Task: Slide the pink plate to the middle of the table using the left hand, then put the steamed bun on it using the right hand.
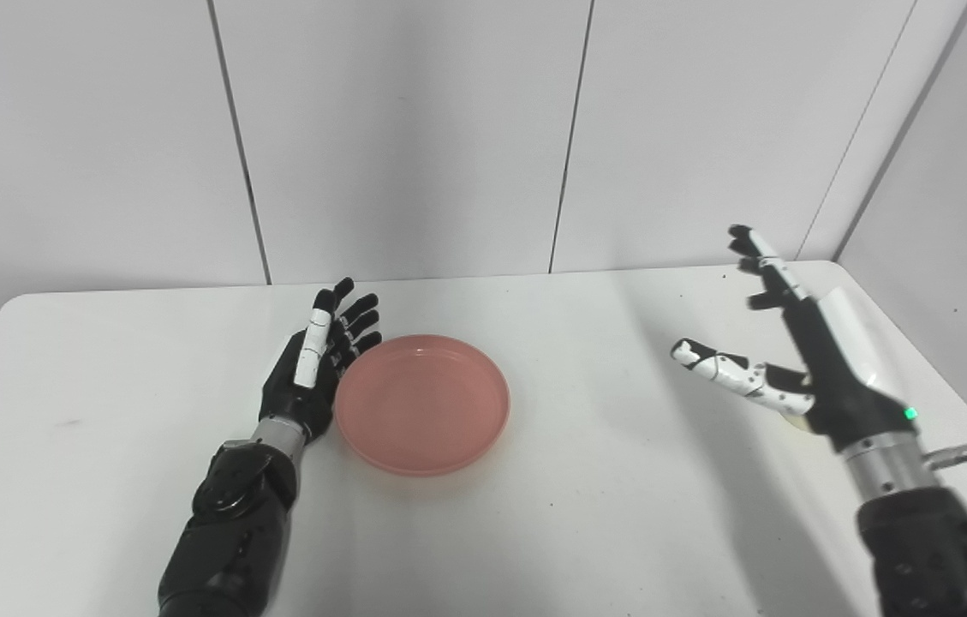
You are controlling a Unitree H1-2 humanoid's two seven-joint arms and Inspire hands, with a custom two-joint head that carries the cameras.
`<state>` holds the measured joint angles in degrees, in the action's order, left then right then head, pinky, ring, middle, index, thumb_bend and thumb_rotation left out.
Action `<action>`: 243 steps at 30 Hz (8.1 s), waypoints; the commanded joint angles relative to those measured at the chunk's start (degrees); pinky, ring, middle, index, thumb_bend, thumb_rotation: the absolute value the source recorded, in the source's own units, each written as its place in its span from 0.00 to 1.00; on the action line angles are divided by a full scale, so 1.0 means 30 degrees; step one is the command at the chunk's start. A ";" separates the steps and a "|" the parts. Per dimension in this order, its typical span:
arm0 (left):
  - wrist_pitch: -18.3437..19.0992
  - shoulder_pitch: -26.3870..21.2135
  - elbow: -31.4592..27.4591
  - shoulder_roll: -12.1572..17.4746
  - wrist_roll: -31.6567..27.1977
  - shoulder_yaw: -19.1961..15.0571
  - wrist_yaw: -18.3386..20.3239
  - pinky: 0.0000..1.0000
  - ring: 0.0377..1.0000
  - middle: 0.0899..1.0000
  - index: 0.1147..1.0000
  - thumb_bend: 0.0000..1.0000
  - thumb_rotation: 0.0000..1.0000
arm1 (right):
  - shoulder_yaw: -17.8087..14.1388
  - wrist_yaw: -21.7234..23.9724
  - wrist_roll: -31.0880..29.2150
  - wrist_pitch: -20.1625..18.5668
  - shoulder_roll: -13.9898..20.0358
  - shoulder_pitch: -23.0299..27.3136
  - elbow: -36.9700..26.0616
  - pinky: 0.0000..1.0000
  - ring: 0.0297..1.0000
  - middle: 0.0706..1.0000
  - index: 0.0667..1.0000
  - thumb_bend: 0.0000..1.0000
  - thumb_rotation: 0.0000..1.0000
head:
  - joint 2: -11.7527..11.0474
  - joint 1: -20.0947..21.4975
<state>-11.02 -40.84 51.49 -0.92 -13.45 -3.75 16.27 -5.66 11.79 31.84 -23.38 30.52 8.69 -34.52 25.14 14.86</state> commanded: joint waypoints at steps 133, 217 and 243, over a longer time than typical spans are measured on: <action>-0.0034 -0.0152 0.2822 -0.1203 0.0950 0.0462 -0.0467 0.80 0.84 0.87 0.97 0.93 0.82 | 0.7278 0.6141 0.2382 0.3240 0.0965 1.1890 0.9438 0.24 0.30 0.41 0.48 0.53 0.00 | -0.0256 -0.4639; -0.1931 -0.0157 0.3549 -0.1735 0.1856 0.0840 -0.2211 0.77 0.85 0.87 0.99 0.89 0.84 | 0.4393 -0.3725 -0.1465 1.2037 -0.5299 0.9283 1.7312 0.55 0.64 0.69 0.65 0.93 0.65 | 0.0071 -0.6093; -0.5272 0.0749 0.2745 -0.2610 0.7498 0.2116 -1.3895 1.00 1.00 1.00 1.00 0.83 0.95 | -0.0244 -0.6297 -0.9789 1.6157 -0.7527 0.9735 2.6465 0.79 0.83 0.85 0.87 0.76 1.00 | 0.0077 -0.6058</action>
<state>-25.00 -42.48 57.90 -8.12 8.21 2.19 -24.56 -6.74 -6.29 1.79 22.51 7.47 36.44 44.24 25.31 -3.25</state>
